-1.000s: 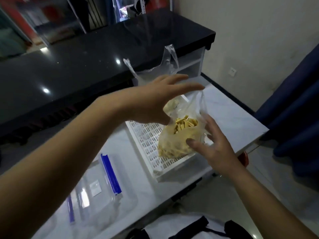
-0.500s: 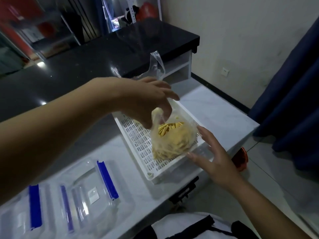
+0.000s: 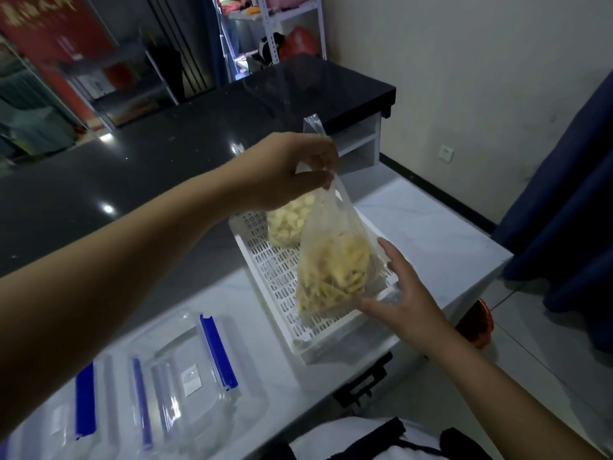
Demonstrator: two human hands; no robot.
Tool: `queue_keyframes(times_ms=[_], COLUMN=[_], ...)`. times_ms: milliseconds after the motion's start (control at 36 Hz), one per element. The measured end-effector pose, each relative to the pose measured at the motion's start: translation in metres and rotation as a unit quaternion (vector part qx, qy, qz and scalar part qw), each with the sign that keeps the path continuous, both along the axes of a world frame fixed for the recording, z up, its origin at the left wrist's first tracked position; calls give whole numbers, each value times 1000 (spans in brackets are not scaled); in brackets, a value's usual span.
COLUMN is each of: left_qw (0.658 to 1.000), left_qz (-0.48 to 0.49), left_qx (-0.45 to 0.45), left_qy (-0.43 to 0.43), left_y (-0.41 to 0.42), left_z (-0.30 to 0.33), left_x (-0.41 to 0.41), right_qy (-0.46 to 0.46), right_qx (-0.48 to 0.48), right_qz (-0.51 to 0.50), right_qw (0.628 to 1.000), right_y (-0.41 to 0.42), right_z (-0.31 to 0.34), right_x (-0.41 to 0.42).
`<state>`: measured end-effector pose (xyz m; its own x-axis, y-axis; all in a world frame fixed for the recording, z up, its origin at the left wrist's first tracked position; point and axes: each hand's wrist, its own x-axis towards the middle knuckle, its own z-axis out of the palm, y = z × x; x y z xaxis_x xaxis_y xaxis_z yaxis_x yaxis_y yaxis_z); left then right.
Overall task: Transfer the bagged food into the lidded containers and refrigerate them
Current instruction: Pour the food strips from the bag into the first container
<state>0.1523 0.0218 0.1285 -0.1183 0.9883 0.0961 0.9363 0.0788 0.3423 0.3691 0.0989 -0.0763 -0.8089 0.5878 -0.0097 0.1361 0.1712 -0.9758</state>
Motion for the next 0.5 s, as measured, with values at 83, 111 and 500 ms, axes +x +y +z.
queue_keyframes(times_ms=[83, 111, 500], left_qw=[999, 998, 988], left_qz=[-5, -5, 32], left_qx=[52, 66, 142], left_qy=[-12, -9, 47], left_y=[-7, -9, -42], left_z=[11, 16, 74], left_x=[4, 5, 5], right_qy=[-6, 1, 158], right_qx=[5, 5, -276], right_qz=[0, 5, 104], right_qw=[1000, 1000, 943], right_y=[1, 0, -5], right_z=[7, 9, 33], right_x=[-10, -12, -57])
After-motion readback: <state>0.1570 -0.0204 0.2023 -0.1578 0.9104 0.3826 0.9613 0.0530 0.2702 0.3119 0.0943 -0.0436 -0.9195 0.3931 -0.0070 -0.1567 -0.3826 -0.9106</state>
